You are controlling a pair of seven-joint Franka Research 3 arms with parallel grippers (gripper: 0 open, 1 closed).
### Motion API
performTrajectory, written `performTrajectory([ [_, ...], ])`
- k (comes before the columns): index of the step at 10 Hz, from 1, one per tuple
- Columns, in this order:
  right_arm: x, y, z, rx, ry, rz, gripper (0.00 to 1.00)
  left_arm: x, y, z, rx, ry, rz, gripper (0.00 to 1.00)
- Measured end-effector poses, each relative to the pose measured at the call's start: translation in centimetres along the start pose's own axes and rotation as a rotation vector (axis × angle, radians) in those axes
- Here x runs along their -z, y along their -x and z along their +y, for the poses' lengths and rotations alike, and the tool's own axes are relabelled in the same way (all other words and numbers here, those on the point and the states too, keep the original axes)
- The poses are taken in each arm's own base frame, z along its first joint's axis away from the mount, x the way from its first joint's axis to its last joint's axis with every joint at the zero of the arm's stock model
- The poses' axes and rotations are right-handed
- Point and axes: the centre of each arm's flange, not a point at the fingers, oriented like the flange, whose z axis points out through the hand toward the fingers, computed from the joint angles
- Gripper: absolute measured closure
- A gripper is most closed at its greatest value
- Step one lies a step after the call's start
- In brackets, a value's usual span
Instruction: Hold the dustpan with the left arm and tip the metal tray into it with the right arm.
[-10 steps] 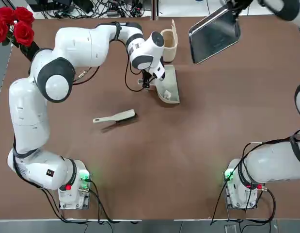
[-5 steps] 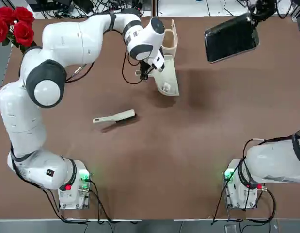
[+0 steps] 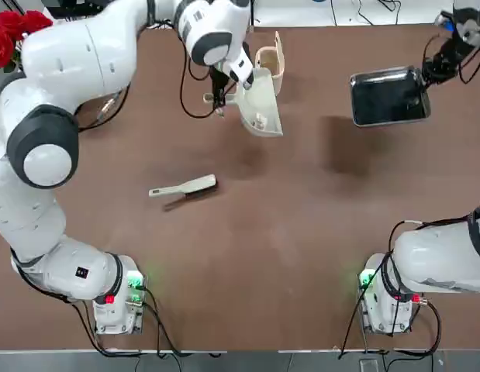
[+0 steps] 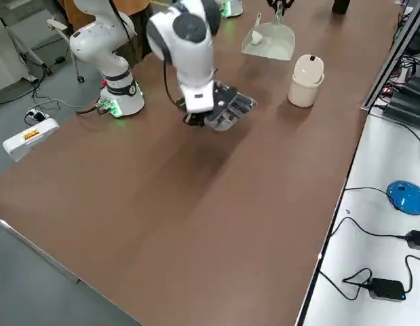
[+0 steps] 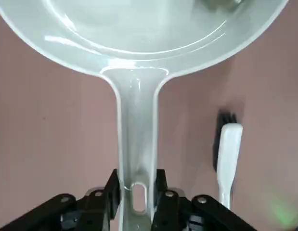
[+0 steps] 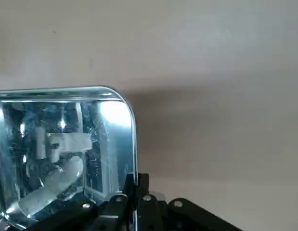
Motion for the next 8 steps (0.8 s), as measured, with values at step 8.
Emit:
performTrajectory([
  [8,-12.6,2.5,5.9,0.045,-0.1,0.038,0.95,5.2,11.8,-11.4,0.207,-0.07,0.061,0.67],
])
